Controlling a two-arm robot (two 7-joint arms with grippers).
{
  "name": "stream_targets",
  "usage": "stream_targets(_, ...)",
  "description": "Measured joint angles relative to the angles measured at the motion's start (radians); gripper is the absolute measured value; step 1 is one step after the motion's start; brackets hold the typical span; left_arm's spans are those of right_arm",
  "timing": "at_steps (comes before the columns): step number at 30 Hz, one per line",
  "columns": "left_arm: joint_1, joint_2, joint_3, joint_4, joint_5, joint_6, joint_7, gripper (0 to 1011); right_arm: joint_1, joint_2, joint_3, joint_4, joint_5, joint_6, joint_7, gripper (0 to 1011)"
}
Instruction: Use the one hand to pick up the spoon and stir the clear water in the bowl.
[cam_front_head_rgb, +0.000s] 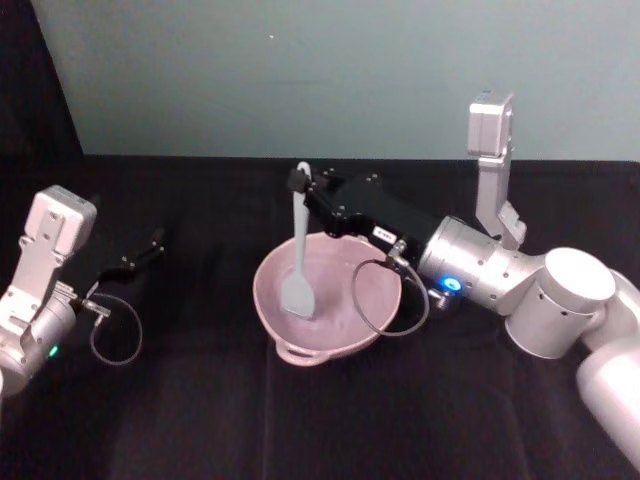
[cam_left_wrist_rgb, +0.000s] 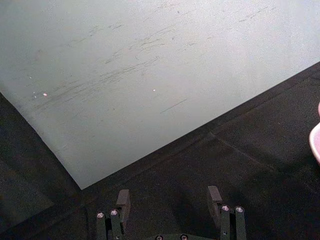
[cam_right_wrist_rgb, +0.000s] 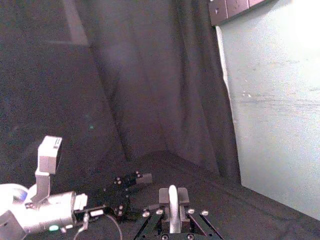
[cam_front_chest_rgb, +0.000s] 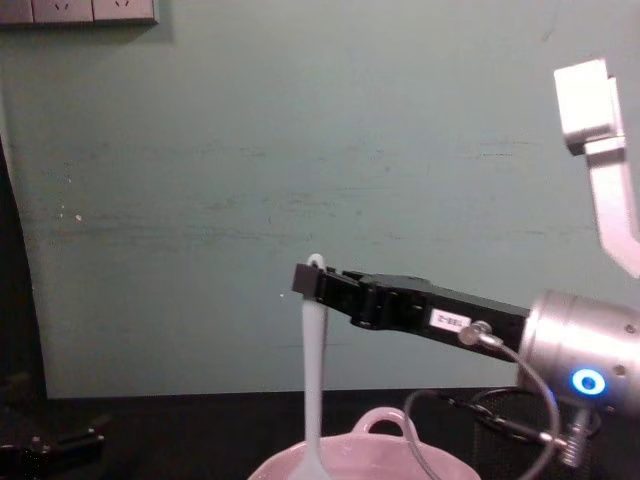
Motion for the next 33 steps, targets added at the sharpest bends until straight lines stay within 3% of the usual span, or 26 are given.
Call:
stream_targets(7,0.000,0.000,0.000,0.000,0.000,0.000,0.000,1011,0.064,-0.047,-0.012,0.091,0.007,-0.020,0.023,110)
stream_targets(16,0.000,0.000,0.000,0.000,0.000,0.000,0.000,1011,0.105,-0.058,0.006,0.168,0.008,-0.034,0.023,109)
stream_targets(22,0.000,0.000,0.000,0.000,0.000,0.000,0.000,1011,0.097,-0.035,0.038,0.172,0.013,-0.038,0.006,110)
stream_targets(33,0.000,0.000,0.000,0.000,0.000,0.000,0.000,1011,0.017,0.039,0.091,0.070,0.027,-0.022,-0.033,109)
